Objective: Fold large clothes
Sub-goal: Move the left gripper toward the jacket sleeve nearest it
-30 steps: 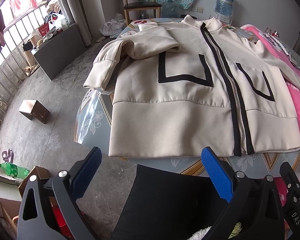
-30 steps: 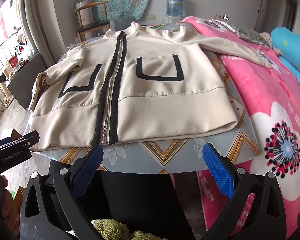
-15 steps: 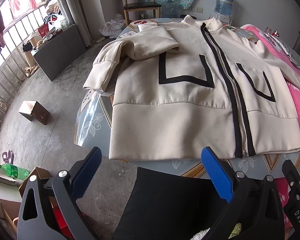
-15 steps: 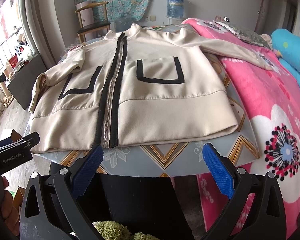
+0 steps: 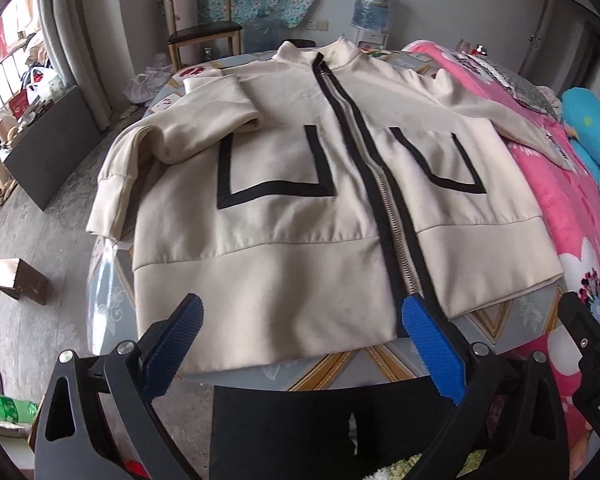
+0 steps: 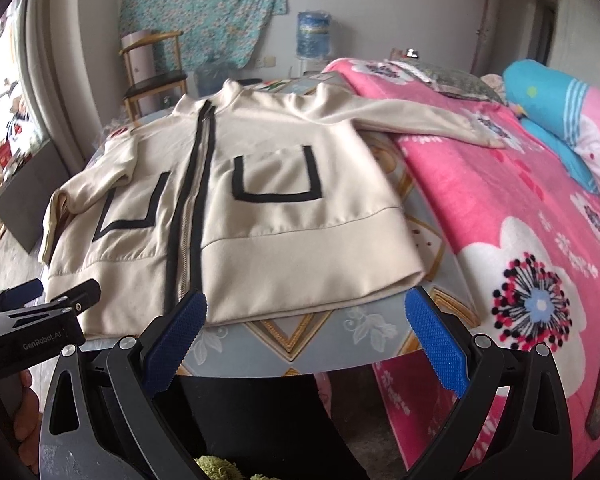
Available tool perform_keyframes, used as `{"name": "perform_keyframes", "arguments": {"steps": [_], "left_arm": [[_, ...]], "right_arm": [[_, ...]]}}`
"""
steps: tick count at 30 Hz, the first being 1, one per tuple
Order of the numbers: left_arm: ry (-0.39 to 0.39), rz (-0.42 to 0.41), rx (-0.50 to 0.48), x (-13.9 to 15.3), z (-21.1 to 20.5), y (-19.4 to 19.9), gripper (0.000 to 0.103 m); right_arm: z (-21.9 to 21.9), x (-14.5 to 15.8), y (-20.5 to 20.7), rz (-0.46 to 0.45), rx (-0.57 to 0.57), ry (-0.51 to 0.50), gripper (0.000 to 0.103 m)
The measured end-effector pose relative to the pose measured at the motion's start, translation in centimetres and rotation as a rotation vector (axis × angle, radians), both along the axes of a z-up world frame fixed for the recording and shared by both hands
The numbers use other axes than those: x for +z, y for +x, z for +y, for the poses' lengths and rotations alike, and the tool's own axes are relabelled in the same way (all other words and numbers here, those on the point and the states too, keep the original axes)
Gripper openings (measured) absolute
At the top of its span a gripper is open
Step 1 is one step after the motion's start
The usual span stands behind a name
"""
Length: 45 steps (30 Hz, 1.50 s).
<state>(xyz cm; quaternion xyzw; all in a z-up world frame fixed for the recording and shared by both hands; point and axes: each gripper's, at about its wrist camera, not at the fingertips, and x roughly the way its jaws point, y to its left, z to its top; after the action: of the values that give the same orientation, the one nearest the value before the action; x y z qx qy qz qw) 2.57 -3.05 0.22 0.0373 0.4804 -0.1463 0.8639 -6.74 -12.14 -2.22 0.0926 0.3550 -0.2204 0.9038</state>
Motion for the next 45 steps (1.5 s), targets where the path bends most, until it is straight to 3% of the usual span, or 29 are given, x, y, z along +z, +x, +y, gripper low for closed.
{"name": "perform_keyframes", "arguments": {"steps": [3, 9, 13, 19, 25, 30, 37, 45], "left_arm": [[-0.037, -0.016, -0.001, 0.7, -0.4, -0.2, 0.098], [-0.041, -0.057, 0.016, 1.3, -0.6, -1.1, 0.098], [-0.101, -0.061, 0.019, 1.5, 0.1, -1.2, 0.098], [-0.146, -0.137, -0.001, 2.7, 0.7, -1.7, 0.098], [-0.218, -0.136, -0.009, 2.9, 1.7, -0.9, 0.098], [-0.223, -0.112, -0.001, 2.5, 2.3, 0.5, 0.098], [-0.262, -0.155, 0.032, 3.4, 4.4, 1.8, 0.098], [-0.245, -0.205, 0.146, 3.8, 8.6, 3.2, 0.098]], "right_arm": [[-0.9, 0.0, -0.6, -0.008, -0.017, 0.006, 0.096], [-1.6, 0.3, -0.4, -0.022, 0.013, -0.004, 0.096], [-1.9, 0.5, -0.3, -0.04, 0.042, 0.004, 0.096], [-2.2, 0.7, -0.2, -0.064, 0.071, -0.002, 0.096], [-2.1, 1.3, 0.7, -0.09, 0.113, -0.016, 0.096], [-1.5, 1.8, 2.8, -0.103, 0.174, -0.002, 0.096], [0.5, 3.2, 7.2, -0.118, 0.272, -0.02, 0.096], [4.0, 3.9, 12.6, -0.129, 0.383, -0.017, 0.096]]}}
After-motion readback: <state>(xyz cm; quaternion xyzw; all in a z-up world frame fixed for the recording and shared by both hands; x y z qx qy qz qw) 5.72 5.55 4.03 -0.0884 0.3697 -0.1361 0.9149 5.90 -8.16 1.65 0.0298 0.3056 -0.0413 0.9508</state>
